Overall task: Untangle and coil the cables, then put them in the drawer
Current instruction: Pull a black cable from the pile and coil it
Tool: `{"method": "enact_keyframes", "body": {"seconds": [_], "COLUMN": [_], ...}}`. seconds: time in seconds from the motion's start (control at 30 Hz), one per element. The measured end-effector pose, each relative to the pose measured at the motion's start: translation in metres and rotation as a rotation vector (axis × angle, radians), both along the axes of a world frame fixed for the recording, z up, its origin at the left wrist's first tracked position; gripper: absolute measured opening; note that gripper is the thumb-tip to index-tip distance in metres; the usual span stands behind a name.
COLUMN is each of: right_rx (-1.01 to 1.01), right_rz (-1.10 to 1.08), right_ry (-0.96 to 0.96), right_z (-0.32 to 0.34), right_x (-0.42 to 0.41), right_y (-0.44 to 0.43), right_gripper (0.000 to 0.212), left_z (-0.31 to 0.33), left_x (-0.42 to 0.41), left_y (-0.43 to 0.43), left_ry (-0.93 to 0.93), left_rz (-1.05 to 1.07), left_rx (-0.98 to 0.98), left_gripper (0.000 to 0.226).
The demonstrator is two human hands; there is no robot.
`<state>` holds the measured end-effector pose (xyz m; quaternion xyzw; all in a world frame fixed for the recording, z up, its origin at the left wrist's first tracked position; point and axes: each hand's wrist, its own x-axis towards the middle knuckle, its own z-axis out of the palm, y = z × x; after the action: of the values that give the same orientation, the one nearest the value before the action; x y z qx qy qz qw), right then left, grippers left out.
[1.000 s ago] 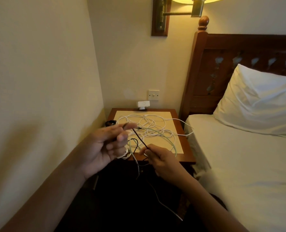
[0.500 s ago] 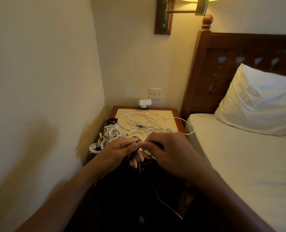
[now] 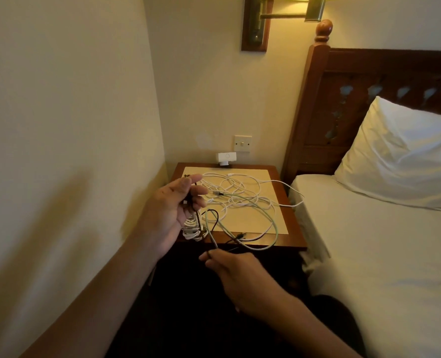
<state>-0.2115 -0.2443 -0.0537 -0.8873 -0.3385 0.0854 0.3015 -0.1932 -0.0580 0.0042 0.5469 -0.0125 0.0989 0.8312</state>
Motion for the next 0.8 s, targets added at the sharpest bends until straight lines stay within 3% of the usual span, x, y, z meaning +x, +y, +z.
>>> {"method": "enact_keyframes", "body": {"seconds": [0.13,0.27,0.43,0.53,0.67,0.73,0.8], "right_rx": [-0.08,0.055,0.223,0.22,0.142,0.239,0.462], "right_rz": [0.113,0.025,-0.064,-0.099,-0.1,-0.152,-0.253], "right_ry": [-0.13,-0.237,-0.415,-0.426,-0.443,-0.35,-0.126], "right_z": [0.035,0.066,0.067,0.047,0.012,0.001,-0.002], "right_x": [-0.019,0.001,0.047,0.062,0.047,0.036,0.027], "right_y": [-0.001,-0.027,-0.047,-0.051,-0.036,-0.029,-0.026], "right_gripper": [0.024,0.025,0.017,0.021,0.024,0.021,0.019], "left_z": [-0.024,-0.036,-0.024,-0.018,-0.023,-0.031,-0.037], "left_x": [0.002,-0.008,-0.035,-0.045,-0.04,-0.036,-0.035], "left_y": [-0.005,0.005,-0.001,-0.001,-0.007,-0.013,-0.017], "left_ry": [-0.035,0.063,0.084,0.063,0.084,0.092,0.105], "left_rz": [0.226,-0.07,-0.4,-0.564,-0.481,-0.433,-0.381], "left_rx": [0.629,0.829,0.687,0.38,-0.017,-0.051,-0.017], "left_gripper": [0.022,0.027,0.046,0.041,0.027,0.03,0.032]}}
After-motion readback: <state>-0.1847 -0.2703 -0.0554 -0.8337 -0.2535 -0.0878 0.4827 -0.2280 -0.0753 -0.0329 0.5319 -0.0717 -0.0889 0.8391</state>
